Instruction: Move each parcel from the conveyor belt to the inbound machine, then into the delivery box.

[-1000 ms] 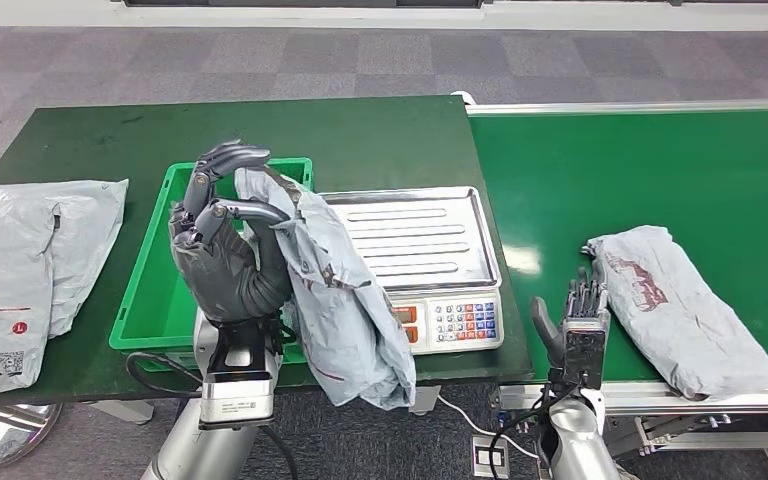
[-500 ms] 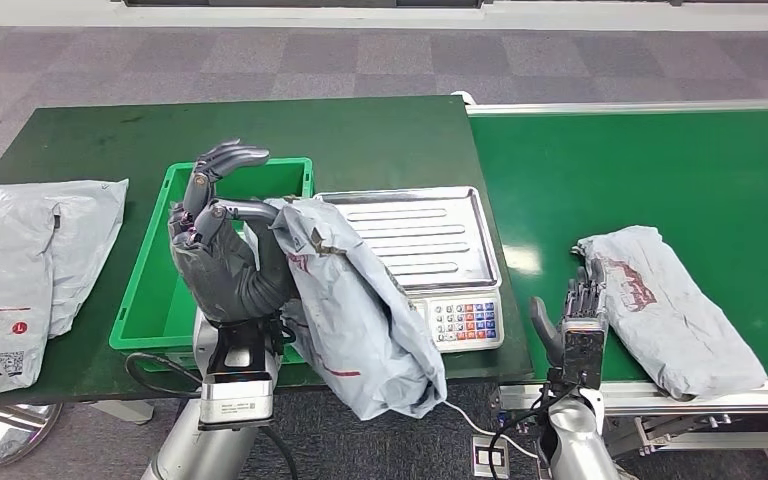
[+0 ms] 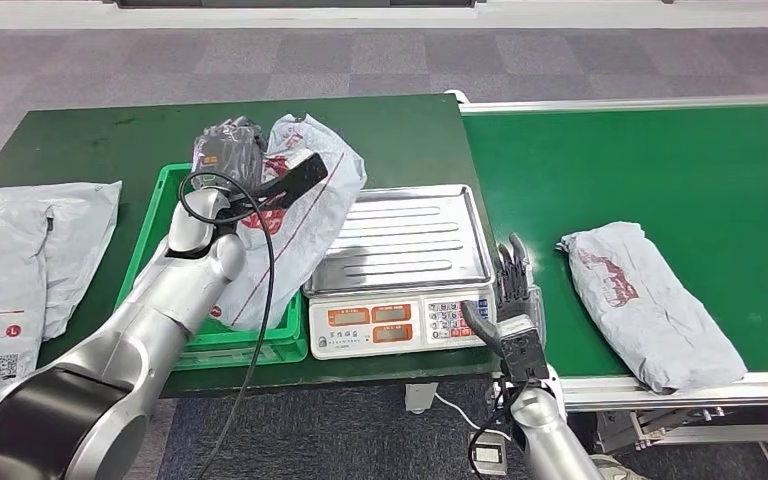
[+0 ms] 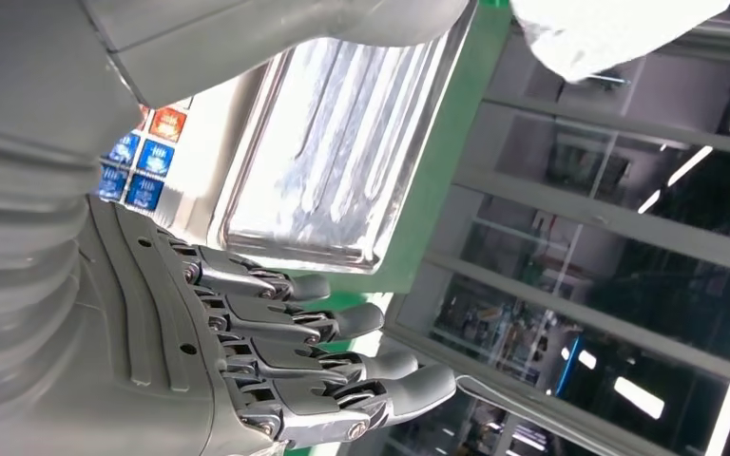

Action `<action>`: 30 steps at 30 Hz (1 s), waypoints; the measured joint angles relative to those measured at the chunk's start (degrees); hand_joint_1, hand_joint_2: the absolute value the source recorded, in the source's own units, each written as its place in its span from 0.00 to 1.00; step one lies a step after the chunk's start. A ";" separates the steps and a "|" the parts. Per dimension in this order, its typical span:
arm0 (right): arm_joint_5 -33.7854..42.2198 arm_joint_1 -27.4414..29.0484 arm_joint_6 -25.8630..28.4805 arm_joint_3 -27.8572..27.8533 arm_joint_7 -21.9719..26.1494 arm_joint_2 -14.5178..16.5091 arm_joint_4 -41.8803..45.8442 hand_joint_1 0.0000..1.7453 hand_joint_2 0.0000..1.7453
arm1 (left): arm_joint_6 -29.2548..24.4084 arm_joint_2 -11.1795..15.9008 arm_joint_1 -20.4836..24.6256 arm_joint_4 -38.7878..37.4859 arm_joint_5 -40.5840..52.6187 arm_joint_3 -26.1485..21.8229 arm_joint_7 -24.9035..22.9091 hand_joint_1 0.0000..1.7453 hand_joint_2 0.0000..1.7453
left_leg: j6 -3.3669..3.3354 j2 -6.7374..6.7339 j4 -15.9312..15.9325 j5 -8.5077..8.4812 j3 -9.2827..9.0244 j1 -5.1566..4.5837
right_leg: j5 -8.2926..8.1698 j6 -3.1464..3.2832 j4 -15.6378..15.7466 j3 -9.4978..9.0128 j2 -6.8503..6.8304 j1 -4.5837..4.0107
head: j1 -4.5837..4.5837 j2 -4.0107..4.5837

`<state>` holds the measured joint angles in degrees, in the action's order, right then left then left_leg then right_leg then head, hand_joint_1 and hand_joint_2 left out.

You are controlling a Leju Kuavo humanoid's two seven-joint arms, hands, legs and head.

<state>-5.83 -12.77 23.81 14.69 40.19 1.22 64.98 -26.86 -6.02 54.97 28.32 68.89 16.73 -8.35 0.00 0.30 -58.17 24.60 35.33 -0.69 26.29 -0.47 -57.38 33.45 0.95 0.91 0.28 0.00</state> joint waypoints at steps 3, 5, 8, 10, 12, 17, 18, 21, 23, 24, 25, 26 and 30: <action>-0.01 -0.23 0.02 0.69 0.00 -0.09 0.02 0.00 1.00 | 0.00 0.32 1.21 -3.25 -0.01 -0.13 0.28 1.00 1.00 | -0.02 0.01 0.00 0.04 0.04 -0.01 | 0.04 -0.01 0.03 0.02 0.00 0.01 | 0.00 0.00; -0.01 -0.27 0.03 0.87 0.00 -0.13 0.03 0.00 1.00 | 0.00 0.50 1.64 -4.57 -0.02 -0.14 0.35 1.00 1.00 | -0.02 0.04 0.00 0.04 0.04 -0.01 | 0.04 -0.01 0.04 0.02 -0.02 0.01 | 0.00 0.00; -0.01 -0.28 0.03 1.02 0.00 -0.13 0.03 0.00 1.00 | 0.00 0.63 2.10 -5.92 -0.02 -0.15 0.39 1.00 1.00 | -0.02 0.07 0.00 0.04 0.05 -0.01 | 0.04 -0.01 0.04 0.02 -0.05 0.01 | 0.00 0.00; -0.01 -0.28 0.03 1.07 0.00 -0.13 0.03 0.00 1.00 | 0.00 0.68 2.27 -6.57 -0.02 -0.15 0.39 1.00 1.00 | -0.02 0.07 0.00 0.04 0.04 -0.01 | 0.04 -0.01 0.04 0.01 -0.06 0.01 | 0.00 0.00; -0.01 -0.28 0.03 1.09 0.00 -0.13 0.03 0.00 1.00 | 0.00 0.71 2.32 -7.06 -0.02 -0.15 0.39 1.00 1.00 | -0.02 0.07 0.00 0.04 0.04 -0.01 | 0.04 -0.01 0.04 0.01 -0.06 0.01 | 0.00 0.00; -0.01 -0.28 0.03 1.11 0.00 -0.13 0.03 0.00 1.00 | 0.00 0.76 2.44 -8.01 -0.02 -0.15 0.39 1.00 1.00 | -0.02 0.07 0.00 0.03 0.04 -0.01 | 0.04 -0.01 0.03 0.02 -0.06 0.01 | 0.00 0.00; 0.00 -0.28 0.03 1.11 0.00 -0.13 0.03 0.00 1.00 | 0.09 0.76 2.47 -8.17 0.03 -0.15 0.25 1.00 1.00 | -0.02 0.07 0.00 0.03 0.04 -0.01 | 0.04 -0.01 0.03 0.02 -0.06 0.01 | 0.00 0.00; 0.13 -0.18 -0.03 1.11 0.00 -0.22 0.43 0.00 1.00 | 2.55 0.73 2.64 -8.59 1.14 -0.14 -2.08 1.00 1.00 | -0.02 0.06 0.00 0.04 0.04 -0.01 | 0.04 -0.01 0.04 0.04 -0.06 0.01 | 0.00 0.00; 0.25 -0.05 -0.31 1.11 0.00 -0.44 0.95 0.00 1.00 | 6.75 0.70 2.79 -9.02 2.26 -0.14 -4.34 1.00 1.00 | -0.02 0.06 0.00 0.04 0.04 -0.01 | 0.04 -0.01 0.04 0.04 -0.05 0.01 | 0.00 0.00; 0.33 0.05 -0.52 1.11 0.00 -0.58 1.19 0.00 1.00 | 9.17 0.70 2.86 -9.26 2.70 -0.14 -5.25 1.00 1.00 | -0.02 0.06 0.00 0.04 0.04 -0.01 | 0.04 -0.01 0.04 0.04 -0.05 0.01 | 0.00 0.00; 0.43 0.19 -0.69 1.11 0.00 -0.73 1.41 0.00 1.00 | 11.28 0.69 2.90 -9.50 3.03 -0.14 -5.96 1.00 1.00 | -0.02 0.06 0.00 0.04 0.04 -0.01 | 0.04 -0.01 0.04 0.04 -0.05 0.01 | 0.00 0.00; 0.53 0.37 -0.81 1.11 0.00 -0.85 1.63 0.00 1.00 | 12.85 0.69 2.93 -9.72 3.28 -0.14 -6.50 1.00 1.00 | -0.02 0.06 0.00 0.04 0.04 -0.01 | 0.04 -0.01 0.04 0.04 -0.05 0.01 | 0.00 0.00; 0.71 0.86 -0.89 1.11 -0.01 -1.15 2.30 0.00 1.00 | 14.38 0.68 3.02 -10.38 3.71 -0.14 -6.99 1.00 1.00 | -0.02 0.06 0.00 0.04 0.04 -0.01 | 0.04 -0.01 0.04 0.04 -0.05 0.01 | 0.00 0.00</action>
<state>-5.12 -11.91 22.93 15.80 40.18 0.07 67.28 -12.48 -5.34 57.99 17.94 72.60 16.59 -15.34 -0.02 0.36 -58.17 24.64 35.38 -0.71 26.33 -0.48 -57.33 33.49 0.90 0.92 0.28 0.00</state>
